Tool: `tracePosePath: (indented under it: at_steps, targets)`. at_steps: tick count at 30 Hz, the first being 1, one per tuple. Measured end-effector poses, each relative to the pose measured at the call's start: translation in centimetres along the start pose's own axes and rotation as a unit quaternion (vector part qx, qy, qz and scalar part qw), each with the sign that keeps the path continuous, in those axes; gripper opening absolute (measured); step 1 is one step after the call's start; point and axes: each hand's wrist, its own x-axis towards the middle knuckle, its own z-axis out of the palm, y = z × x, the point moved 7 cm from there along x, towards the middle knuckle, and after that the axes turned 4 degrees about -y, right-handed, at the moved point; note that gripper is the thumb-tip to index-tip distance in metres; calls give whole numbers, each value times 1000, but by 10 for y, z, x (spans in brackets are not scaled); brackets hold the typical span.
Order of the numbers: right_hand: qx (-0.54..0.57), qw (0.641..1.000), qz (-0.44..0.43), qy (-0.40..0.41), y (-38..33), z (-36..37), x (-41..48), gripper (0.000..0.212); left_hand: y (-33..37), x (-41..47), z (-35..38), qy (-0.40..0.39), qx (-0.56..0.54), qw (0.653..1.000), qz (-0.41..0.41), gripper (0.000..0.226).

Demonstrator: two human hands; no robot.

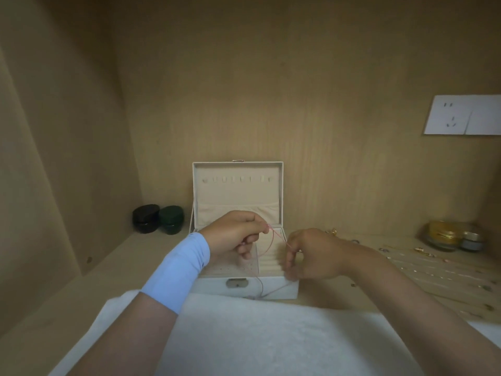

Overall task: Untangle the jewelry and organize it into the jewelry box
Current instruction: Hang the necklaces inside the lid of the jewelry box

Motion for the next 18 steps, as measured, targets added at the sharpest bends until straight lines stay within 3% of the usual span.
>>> tracePosePath:
  at_steps: [3,7,10,13,18]
  targets:
    - [103,992,22,63,4,-30,-3,11,14,9,5,-14,-59,998,14,19]
    - [327,930,34,167,4,-72,2,34,41,24,3,-35,-149,987,59,20]
    - [433,887,17,159,-3,-87,12,40,63,36,-5,-49,-200,974,93,20]
    - [497,858,-22,126,-8,-100,24,41,84,45,-16,-37,-179,974,131,16]
    - [536,835,-68,107,-13,-115,41,32,108,57,-35,-39,-178,969,169,13]
